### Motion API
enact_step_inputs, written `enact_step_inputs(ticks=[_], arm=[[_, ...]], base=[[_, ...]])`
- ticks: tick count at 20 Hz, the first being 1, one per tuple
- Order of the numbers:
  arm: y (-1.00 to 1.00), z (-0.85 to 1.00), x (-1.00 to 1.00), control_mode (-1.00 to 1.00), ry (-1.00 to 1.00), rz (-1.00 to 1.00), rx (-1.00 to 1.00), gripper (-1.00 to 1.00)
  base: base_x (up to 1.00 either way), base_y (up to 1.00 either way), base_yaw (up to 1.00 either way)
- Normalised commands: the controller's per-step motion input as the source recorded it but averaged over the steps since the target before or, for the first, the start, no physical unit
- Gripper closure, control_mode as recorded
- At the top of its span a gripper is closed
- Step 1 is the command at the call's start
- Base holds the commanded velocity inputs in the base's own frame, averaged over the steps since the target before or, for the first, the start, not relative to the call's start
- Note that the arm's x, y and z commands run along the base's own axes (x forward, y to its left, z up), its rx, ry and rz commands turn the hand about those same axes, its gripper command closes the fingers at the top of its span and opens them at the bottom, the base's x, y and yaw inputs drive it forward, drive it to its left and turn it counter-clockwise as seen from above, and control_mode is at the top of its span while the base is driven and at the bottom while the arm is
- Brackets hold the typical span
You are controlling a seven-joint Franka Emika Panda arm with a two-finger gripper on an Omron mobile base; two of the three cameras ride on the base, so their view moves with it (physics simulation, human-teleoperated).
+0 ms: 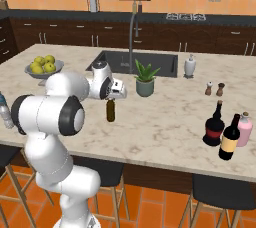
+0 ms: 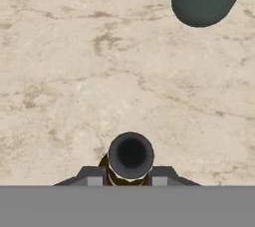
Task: Move the plastic bottles in the middle to the plastics group, and the glass bottles in the middle to the glass group.
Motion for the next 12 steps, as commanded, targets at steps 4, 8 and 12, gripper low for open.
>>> enact_step_inputs(ticks=[4, 8, 12], arm=[[-0.59, 0.72, -0.69, -1.0, -0.11, 0.0, 0.1, 1.0], [-0.87, 0.76, -0.66, -1.0, -0.1, -0.02, 0.08, 1.0], [-0.97, 0.51, -0.33, -1.0, -0.03, -0.09, 0.01, 1.0]], base=[[0.0, 0.0, 0.0], [0.0, 0.0, 0.0], [0.0, 0.0, 0.0]])
